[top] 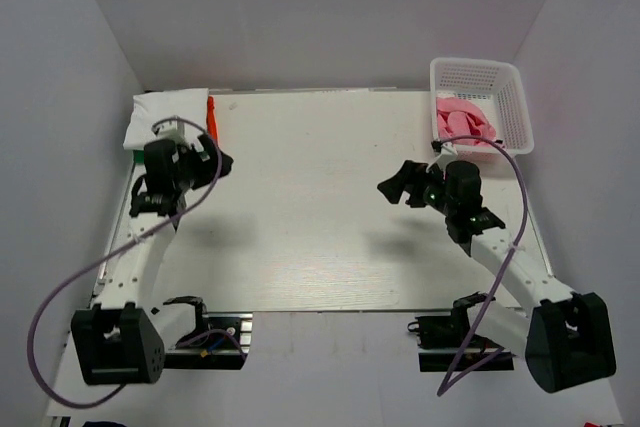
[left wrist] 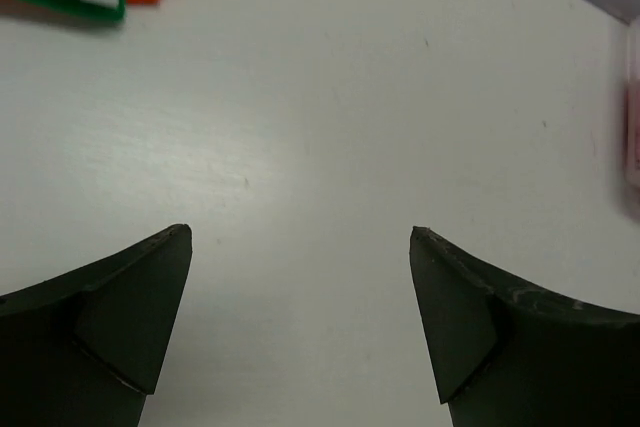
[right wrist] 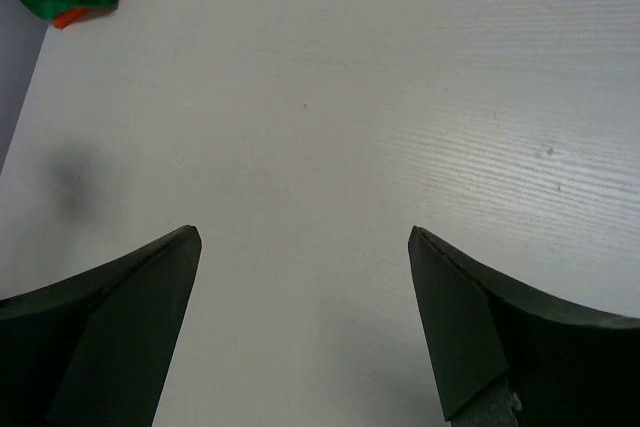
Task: Fold and stack the t-shirts
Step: Put the neatly folded tshirt into the corner of the board with the left arm
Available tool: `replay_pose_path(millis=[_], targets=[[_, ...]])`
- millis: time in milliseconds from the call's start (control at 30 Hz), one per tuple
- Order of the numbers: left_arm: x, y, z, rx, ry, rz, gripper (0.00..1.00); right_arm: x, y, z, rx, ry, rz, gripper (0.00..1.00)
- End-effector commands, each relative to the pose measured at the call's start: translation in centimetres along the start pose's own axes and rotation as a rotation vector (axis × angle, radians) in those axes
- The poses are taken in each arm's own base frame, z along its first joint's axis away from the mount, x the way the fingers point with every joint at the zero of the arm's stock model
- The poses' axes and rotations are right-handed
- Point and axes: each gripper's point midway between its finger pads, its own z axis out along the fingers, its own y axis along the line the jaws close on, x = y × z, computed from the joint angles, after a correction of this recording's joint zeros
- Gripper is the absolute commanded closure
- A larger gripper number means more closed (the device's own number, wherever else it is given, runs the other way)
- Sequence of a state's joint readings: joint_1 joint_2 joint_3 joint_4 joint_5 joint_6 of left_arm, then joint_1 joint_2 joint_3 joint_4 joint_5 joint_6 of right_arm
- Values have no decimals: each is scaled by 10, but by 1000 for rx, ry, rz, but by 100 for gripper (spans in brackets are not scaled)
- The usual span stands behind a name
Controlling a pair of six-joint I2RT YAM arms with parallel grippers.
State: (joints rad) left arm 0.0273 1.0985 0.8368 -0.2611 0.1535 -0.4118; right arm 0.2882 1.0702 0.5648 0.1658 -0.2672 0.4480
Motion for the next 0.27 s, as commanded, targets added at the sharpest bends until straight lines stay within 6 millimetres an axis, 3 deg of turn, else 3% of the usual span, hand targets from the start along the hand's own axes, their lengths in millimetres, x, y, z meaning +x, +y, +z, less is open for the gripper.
replay_pose_path(millis=[0,100,233], targets=[[9,-30,-23,209,-76,-6,0,10,-5,-13,14,-20,-18,10],[13,-32,-38,233,-123,-20,0,27,-6,-26,-12,-50,-15,10],[13,-35,-41,247,-120,-18,0,30,1,-33,-49,-82,-10,10]])
